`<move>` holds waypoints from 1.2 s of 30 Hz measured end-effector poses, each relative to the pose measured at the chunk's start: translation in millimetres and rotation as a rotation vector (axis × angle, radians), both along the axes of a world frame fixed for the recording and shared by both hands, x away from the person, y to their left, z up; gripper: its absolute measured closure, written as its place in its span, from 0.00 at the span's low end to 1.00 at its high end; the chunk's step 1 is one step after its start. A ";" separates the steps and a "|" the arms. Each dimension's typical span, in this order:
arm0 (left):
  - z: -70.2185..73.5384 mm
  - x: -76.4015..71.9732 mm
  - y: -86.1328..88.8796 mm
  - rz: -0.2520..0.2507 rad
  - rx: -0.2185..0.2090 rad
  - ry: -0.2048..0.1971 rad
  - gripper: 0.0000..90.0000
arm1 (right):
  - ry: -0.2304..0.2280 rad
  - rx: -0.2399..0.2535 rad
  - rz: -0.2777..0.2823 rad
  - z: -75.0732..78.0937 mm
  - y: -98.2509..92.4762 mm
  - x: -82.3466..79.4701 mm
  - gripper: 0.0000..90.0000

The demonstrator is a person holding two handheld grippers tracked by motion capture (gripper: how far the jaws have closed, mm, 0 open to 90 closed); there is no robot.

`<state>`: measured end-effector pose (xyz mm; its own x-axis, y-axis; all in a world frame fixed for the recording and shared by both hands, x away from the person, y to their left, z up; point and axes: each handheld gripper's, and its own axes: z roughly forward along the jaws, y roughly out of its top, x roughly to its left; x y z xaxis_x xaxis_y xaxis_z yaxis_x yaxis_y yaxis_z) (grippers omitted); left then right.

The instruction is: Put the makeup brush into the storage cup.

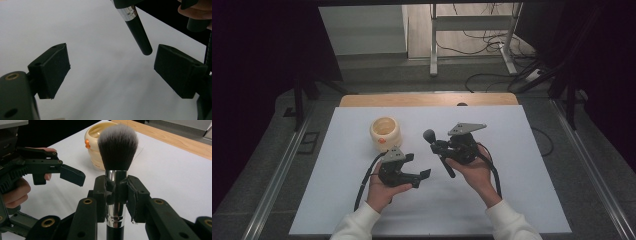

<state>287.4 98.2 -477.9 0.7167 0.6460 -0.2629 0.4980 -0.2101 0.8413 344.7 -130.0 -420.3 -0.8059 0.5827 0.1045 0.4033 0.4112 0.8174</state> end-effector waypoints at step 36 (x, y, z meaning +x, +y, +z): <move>-10.9 14.5 -15.6 0.013 -0.071 0.065 0.14 | -0.028 0.024 0.024 -8.0 11.9 -6.1 0.79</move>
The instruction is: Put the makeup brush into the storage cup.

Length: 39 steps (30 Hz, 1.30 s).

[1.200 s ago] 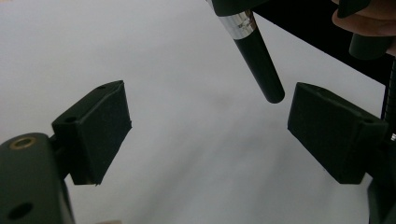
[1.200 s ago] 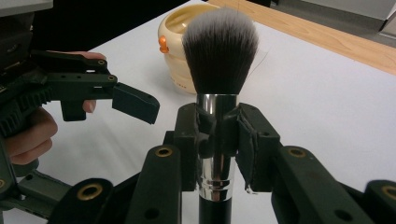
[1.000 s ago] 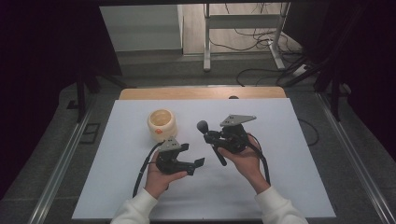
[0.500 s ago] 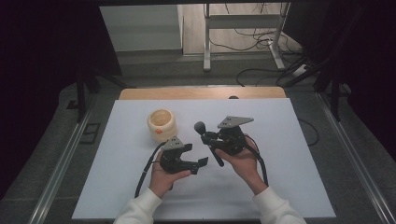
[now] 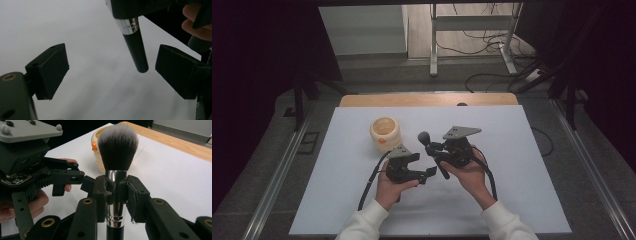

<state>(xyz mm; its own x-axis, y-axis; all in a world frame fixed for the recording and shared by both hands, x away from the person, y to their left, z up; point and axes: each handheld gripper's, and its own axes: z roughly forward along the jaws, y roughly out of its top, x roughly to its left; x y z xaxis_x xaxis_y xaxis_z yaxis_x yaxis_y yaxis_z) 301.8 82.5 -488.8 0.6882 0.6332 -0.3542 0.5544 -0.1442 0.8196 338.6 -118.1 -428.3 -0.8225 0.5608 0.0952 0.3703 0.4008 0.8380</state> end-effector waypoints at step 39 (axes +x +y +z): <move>-2.3 6.7 2.5 -0.028 -0.079 0.042 0.82 | -0.030 0.050 0.038 0.3 5.2 -7.9 0.53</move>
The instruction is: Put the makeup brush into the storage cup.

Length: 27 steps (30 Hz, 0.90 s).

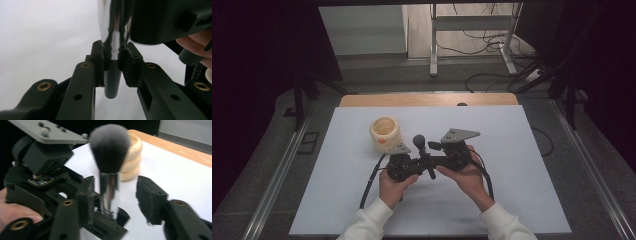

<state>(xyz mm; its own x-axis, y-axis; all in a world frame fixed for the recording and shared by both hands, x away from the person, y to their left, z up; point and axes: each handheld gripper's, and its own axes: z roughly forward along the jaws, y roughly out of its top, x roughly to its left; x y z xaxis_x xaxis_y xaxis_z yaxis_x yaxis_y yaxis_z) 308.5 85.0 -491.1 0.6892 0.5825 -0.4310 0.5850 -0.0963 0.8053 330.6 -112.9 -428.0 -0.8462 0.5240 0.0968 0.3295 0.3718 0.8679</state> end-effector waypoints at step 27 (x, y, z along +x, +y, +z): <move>9.6 0.0 25.4 0.074 0.009 -0.036 0.82 | 0.003 -0.007 -0.125 1.7 -58.7 4.9 0.26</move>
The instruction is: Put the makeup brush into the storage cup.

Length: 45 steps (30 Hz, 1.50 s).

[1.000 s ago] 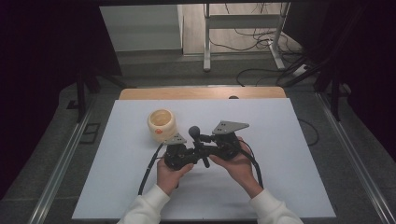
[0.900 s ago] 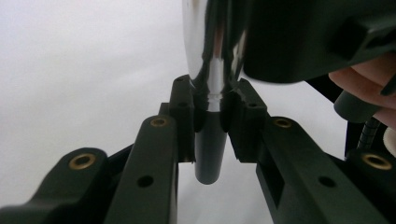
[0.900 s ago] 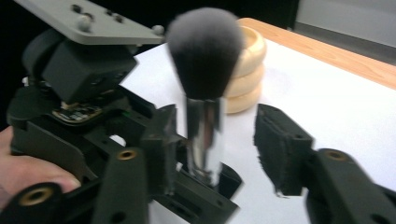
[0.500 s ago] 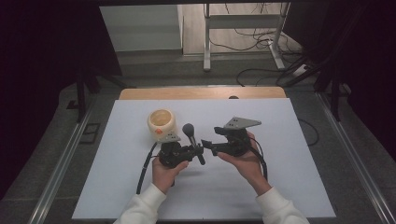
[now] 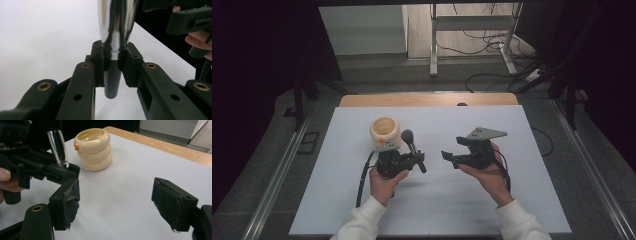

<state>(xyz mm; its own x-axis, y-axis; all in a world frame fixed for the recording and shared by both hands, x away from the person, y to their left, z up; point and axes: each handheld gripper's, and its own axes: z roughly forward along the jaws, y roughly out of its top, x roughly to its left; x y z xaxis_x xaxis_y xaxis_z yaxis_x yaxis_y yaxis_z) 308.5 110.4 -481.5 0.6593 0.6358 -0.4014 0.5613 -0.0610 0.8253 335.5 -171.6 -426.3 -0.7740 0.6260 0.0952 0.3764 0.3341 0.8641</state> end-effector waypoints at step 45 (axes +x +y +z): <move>31.7 -2.2 34.4 0.058 -0.041 -0.069 0.82 | 0.071 -0.104 -0.127 -55.5 -87.9 -23.6 0.26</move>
